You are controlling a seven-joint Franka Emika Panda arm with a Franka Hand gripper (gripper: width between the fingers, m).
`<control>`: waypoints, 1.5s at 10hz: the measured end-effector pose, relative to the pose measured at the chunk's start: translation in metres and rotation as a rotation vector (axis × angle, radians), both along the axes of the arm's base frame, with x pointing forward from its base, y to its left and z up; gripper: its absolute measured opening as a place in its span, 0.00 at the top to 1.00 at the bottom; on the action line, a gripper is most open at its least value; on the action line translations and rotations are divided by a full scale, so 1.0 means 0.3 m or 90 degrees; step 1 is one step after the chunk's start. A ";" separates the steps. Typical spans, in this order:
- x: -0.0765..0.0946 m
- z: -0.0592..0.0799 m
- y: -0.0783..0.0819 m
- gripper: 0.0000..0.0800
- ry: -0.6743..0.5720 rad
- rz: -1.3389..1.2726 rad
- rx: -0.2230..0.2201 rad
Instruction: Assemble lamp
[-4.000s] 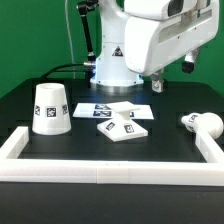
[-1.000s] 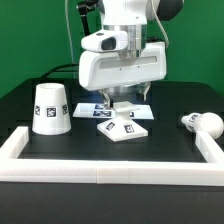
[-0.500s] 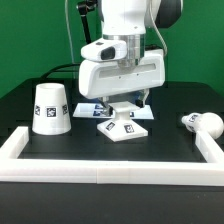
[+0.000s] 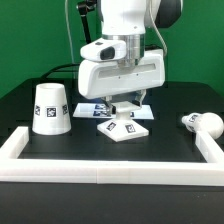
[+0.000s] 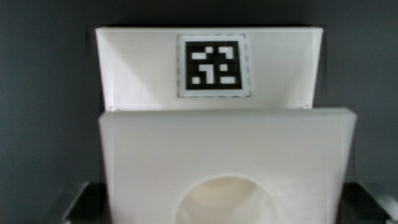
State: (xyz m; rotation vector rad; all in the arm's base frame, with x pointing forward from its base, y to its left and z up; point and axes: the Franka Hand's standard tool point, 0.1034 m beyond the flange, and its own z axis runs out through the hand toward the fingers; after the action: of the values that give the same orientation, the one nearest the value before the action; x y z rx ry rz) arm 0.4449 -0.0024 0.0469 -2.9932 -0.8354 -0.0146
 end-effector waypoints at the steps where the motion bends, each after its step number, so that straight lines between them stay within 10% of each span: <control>1: 0.000 0.000 0.000 0.33 0.000 0.000 0.000; 5: 0.000 0.000 0.001 0.33 0.000 0.000 0.000; 12: 0.282 0.009 0.113 0.33 -0.054 0.000 0.016; 15: 0.276 0.007 0.113 0.33 -0.051 -0.056 0.020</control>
Offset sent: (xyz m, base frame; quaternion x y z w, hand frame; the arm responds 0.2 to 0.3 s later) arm 0.0000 0.0000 0.0000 0.0000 0.0000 0.0000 1.0000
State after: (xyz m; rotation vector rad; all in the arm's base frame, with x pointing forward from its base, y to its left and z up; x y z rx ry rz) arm 0.5277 0.0317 0.0491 -3.0153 -0.7031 -0.1501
